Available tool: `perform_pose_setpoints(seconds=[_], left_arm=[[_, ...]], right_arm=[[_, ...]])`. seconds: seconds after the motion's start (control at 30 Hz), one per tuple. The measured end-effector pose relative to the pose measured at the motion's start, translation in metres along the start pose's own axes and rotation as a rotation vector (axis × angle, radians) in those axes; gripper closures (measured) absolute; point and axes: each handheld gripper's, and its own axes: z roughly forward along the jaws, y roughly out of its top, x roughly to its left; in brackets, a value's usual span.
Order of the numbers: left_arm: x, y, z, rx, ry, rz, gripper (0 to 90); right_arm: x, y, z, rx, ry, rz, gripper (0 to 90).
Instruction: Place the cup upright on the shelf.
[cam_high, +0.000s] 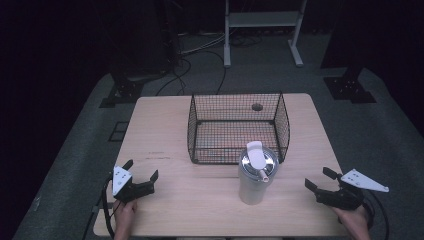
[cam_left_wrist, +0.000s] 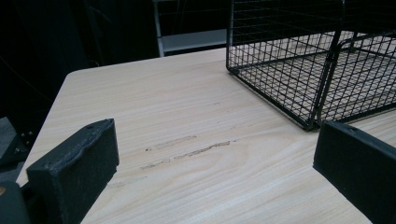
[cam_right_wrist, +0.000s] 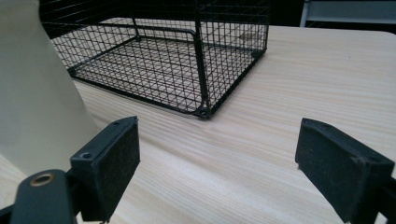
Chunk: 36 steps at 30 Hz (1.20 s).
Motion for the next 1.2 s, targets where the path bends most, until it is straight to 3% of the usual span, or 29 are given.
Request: perform_pose_setpoints(seconds=[0.2,0.43,0.9,1.2], left_arm=[[-0.001,0.0,-0.001,0.002,-0.001,0.006,0.0],[-0.001,0.0,-0.001,0.001,-0.008,0.009,0.0],[-0.001,0.0,-0.001,-0.001,-0.011,0.011,0.0],[-0.001,0.0,-0.001,-0.001,-0.011,0.012,0.0]], right_arm=[[0.005,0.007,-0.004,-0.013,0.02,-0.018,12.9],[0.019,0.016,-0.008,-0.024,0.075,-0.051,12.9],[0.055,0.034,-0.001,-0.013,0.205,-0.155,12.5],[0.068,0.036,0.005,0.01,0.26,-0.183,12.3]])
